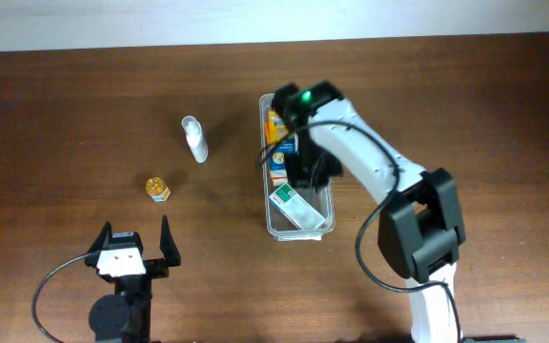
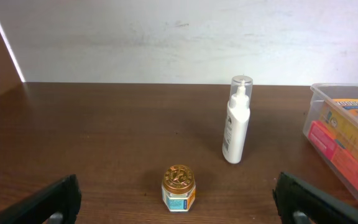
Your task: Pack container
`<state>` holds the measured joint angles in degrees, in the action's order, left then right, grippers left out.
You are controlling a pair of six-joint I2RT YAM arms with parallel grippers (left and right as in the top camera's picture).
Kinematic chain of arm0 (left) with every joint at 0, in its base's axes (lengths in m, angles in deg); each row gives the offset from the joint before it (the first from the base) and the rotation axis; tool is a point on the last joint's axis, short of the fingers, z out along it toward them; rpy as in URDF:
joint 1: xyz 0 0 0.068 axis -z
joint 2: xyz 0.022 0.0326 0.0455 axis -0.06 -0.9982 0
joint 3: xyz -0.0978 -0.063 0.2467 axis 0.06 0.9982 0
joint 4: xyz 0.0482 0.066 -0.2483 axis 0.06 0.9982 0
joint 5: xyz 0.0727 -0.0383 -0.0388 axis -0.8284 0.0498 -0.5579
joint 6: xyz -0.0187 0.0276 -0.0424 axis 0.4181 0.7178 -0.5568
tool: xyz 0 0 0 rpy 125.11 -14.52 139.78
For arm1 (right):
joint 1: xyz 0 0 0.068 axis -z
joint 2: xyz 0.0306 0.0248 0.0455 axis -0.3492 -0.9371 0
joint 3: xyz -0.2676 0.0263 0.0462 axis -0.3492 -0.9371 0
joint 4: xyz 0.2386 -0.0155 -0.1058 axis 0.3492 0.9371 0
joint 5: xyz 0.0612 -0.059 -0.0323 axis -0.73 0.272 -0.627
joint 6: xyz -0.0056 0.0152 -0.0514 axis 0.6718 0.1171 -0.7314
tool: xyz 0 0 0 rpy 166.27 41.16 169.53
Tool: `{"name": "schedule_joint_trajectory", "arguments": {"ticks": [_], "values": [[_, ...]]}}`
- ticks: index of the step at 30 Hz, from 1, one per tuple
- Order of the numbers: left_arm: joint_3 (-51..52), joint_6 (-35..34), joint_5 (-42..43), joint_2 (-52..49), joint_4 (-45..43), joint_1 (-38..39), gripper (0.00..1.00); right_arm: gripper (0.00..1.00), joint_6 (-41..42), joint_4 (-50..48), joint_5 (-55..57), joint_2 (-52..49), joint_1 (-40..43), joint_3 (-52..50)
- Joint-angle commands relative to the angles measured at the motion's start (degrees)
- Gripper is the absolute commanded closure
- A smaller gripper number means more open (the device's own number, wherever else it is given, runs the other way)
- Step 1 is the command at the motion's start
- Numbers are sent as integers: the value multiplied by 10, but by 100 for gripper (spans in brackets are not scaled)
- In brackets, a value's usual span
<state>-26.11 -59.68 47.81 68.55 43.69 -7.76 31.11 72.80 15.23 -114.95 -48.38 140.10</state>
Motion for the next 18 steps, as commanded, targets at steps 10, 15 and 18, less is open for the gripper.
{"name": "schedule_joint_trajectory", "arguments": {"ticks": [10,15,18], "values": [[5,9,-4,3,-3,-2,1,28,-41,119,72,39,135,302],[5,9,-4,3,-3,-2,0,2,-41,119,86,50,223,306],[5,9,-4,3,-3,-2,0,2,-43,119,86,50,275,303]]}}
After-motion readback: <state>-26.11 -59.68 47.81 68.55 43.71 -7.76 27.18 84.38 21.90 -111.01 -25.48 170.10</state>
